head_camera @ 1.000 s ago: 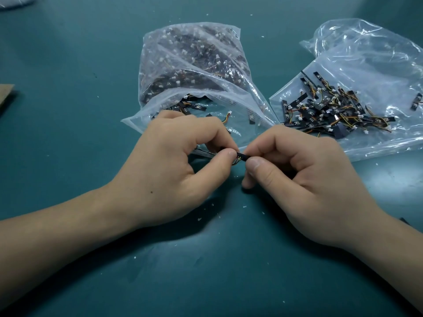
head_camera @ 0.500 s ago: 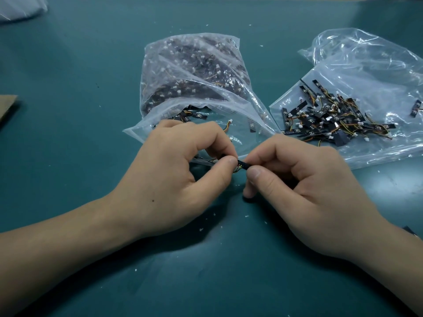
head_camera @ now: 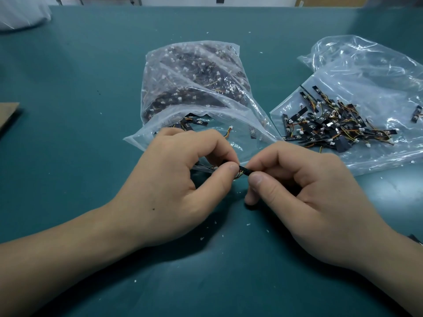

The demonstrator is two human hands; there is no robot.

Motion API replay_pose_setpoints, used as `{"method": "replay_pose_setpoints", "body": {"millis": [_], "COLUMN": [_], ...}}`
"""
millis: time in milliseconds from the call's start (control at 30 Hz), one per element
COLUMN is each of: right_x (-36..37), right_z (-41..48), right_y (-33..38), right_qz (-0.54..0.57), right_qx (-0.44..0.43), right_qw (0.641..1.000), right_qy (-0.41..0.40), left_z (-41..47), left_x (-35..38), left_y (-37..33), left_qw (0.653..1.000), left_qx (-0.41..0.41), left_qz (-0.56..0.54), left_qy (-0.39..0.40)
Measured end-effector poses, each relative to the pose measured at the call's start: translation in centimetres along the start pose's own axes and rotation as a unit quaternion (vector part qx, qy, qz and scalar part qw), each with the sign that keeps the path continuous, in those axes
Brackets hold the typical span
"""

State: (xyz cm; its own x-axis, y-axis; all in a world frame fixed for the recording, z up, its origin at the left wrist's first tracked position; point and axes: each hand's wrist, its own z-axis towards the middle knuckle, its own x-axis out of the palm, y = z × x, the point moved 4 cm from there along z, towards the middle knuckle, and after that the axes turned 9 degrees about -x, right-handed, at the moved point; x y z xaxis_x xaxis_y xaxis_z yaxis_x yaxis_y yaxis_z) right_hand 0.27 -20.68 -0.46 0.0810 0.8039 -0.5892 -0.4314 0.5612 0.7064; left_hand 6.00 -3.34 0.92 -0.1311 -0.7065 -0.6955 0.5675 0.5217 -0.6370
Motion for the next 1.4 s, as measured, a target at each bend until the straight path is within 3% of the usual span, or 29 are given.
{"method": "replay_pose_setpoints", "body": {"millis": [1033, 1300, 1400], "right_x": [0.03, 0.27, -0.28], "right_z": [0.07, 0.31, 0.06], "right_y": [0.08, 0.27, 0.07], "right_qz": [-0.006, -0.07, 0.022], "right_qx": [-0.003, -0.057, -0.036], "right_qw": [1.0, 0.992, 0.999], "right_qy": [0.015, 0.083, 0.005], "left_z": [-0.04, -0.11, 0.07], "left_x": [-0.51, -0.7, -1.02], "left_y": [-0.25, -0.43, 0.0], "left_qw": [0.999, 0.999, 0.998], "left_qx": [0.016, 0.011, -0.021], "left_qz": [-0.044, -0.051, -0.052], "left_qy": [-0.015, -0.005, -0.007]}}
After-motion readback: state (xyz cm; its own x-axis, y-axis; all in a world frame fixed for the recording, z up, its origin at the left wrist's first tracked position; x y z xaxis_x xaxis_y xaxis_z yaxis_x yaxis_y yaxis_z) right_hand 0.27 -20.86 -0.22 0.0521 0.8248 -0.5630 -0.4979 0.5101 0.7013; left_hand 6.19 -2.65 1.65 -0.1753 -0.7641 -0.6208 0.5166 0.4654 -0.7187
